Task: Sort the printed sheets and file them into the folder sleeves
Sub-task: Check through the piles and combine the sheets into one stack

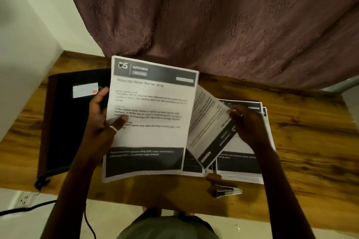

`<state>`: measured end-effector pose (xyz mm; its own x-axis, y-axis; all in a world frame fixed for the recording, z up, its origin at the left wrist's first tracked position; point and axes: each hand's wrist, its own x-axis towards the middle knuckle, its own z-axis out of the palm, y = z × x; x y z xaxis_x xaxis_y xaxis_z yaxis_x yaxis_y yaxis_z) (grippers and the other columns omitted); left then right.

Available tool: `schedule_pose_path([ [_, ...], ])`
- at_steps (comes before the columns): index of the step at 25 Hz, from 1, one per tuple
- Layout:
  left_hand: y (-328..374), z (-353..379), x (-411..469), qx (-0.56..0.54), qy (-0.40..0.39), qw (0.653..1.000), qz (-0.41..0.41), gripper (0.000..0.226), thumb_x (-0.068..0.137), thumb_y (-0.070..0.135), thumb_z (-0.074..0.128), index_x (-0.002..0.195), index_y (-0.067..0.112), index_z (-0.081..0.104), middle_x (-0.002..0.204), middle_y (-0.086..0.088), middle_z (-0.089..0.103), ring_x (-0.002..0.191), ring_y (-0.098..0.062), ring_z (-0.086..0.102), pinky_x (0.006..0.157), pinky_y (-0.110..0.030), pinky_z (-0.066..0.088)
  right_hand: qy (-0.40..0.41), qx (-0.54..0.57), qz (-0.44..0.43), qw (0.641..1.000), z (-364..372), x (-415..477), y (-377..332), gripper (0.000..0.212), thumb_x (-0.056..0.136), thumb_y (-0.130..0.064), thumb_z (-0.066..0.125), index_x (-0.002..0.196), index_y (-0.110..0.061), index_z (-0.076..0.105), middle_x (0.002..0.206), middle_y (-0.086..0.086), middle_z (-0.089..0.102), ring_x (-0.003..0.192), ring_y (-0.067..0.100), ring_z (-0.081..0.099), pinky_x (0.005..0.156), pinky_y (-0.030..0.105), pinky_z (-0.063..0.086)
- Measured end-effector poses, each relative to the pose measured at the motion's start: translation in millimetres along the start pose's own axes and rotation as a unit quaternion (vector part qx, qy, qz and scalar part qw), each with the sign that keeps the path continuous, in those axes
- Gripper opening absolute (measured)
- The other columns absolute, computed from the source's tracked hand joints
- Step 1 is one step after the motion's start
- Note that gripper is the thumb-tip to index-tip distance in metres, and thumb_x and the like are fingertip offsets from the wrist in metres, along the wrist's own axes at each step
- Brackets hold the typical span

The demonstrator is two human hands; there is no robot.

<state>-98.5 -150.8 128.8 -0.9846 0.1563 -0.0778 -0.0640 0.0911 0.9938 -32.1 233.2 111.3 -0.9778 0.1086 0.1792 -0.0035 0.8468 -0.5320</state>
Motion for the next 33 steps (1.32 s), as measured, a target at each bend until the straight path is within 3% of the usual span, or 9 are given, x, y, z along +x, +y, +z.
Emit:
schedule_pose_path([
  [5, 18, -11, -10, 0.032, -0.157, 0.984, -0.081, 0.053, 0.076, 0.05, 0.078, 0.12, 0.025, 0.063, 0.113, -0.005, 0.073, 0.102, -0.028, 0.072, 0.08, -0.05, 0.061, -0.098, 0.049, 0.017, 0.994, -76, 53, -30, 0.018, 0.097, -0.039, 0.053, 0.103, -0.031, 0.068, 0.096, -0.015, 0.069, 0.089, -0.002, 0.065, 0.074, 0.021, 0.053],
  [11, 40, 25, -6, 0.117, -0.251, 0.96, 0.033, 0.017, 0.093, 0.022, 0.06, 0.102, 0.014, 0.072, 0.108, 0.009, 0.073, 0.1, -0.012, 0.072, 0.08, -0.037, 0.062, -0.234, 0.011, -0.059, 0.971, -103, 100, -97, 0.014, 0.091, -0.029, 0.066, 0.103, -0.031, 0.074, 0.099, -0.019, 0.072, 0.094, -0.009, 0.064, 0.083, 0.015, 0.049],
  [14, 41, 41, -3, 0.212, -0.246, 0.937, 0.126, 0.014, 0.093, 0.026, 0.063, 0.101, 0.033, 0.073, 0.135, 0.048, 0.034, 0.135, 0.014, 0.032, 0.095, -0.018, 0.051, -0.293, -0.038, -0.093, 0.951, -93, 114, -122, 0.013, 0.093, -0.031, 0.065, 0.102, -0.032, 0.074, 0.099, -0.022, 0.071, 0.094, -0.012, 0.062, 0.08, 0.009, 0.045],
  [16, 39, 48, -1, 0.308, -0.23, 0.913, 0.136, 0.016, 0.095, 0.039, 0.06, 0.106, 0.047, 0.069, 0.143, 0.051, 0.016, 0.145, 0.009, 0.009, 0.115, -0.035, 0.032, -0.332, -0.038, -0.114, 0.936, -79, 118, -136, 0.014, 0.093, -0.03, 0.064, 0.102, -0.031, 0.074, 0.1, -0.022, 0.07, 0.095, -0.009, 0.063, 0.084, 0.013, 0.046],
  [18, 36, 53, -1, 0.303, -0.245, 0.912, 0.126, 0.016, 0.097, 0.048, 0.053, 0.107, 0.054, 0.065, 0.139, 0.032, 0.045, 0.14, -0.009, 0.04, 0.109, -0.042, 0.044, -0.354, -0.025, -0.144, 0.924, -67, 117, -148, 0.016, 0.093, -0.026, 0.064, 0.106, -0.028, 0.074, 0.104, -0.02, 0.071, 0.095, -0.009, 0.063, 0.087, 0.013, 0.046],
  [20, 36, 55, -2, 0.198, -0.248, 0.944, 0.095, 0.015, 0.096, 0.042, 0.052, 0.105, 0.043, 0.064, 0.107, 0.022, 0.069, 0.104, -0.002, 0.068, 0.081, -0.025, 0.06, -0.369, 0.0, -0.165, 0.914, -58, 114, -160, 0.017, 0.094, -0.023, 0.064, 0.108, -0.022, 0.075, 0.105, -0.015, 0.072, 0.093, -0.008, 0.063, 0.084, 0.007, 0.045],
  [24, 22, 45, 3, 0.201, -0.179, 0.955, 0.128, 0.019, 0.096, 0.031, 0.055, 0.105, 0.02, 0.067, 0.093, 0.017, 0.073, 0.088, 0.0, 0.071, 0.07, -0.021, 0.059, -0.33, 0.088, -0.132, 0.931, -58, 110, -162, 0.018, 0.094, -0.027, 0.064, 0.106, -0.019, 0.075, 0.103, -0.012, 0.073, 0.092, -0.006, 0.066, 0.08, 0.007, 0.047],
  [29, -13, 16, 4, 0.153, 0.018, 0.986, 0.064, 0.019, 0.101, 0.032, 0.053, 0.107, 0.018, 0.064, 0.097, 0.002, 0.072, 0.085, -0.009, 0.072, 0.066, -0.025, 0.059, -0.105, 0.149, 0.029, 0.983, -29, 95, -99, 0.015, 0.096, -0.026, 0.061, 0.107, -0.021, 0.068, 0.104, -0.003, 0.071, 0.096, 0.007, 0.066, 0.089, 0.027, 0.055],
  [33, -27, 0, 7, 0.139, 0.134, 0.98, 0.044, 0.028, 0.101, 0.034, 0.054, 0.116, 0.013, 0.063, 0.103, -0.002, 0.071, 0.087, -0.012, 0.072, 0.073, -0.034, 0.06, -0.163, 0.019, 0.169, 0.972, 42, 41, -42, 0.027, 0.1, -0.033, 0.051, 0.097, -0.011, 0.067, 0.088, 0.008, 0.069, 0.082, 0.02, 0.067, 0.081, 0.036, 0.056],
])
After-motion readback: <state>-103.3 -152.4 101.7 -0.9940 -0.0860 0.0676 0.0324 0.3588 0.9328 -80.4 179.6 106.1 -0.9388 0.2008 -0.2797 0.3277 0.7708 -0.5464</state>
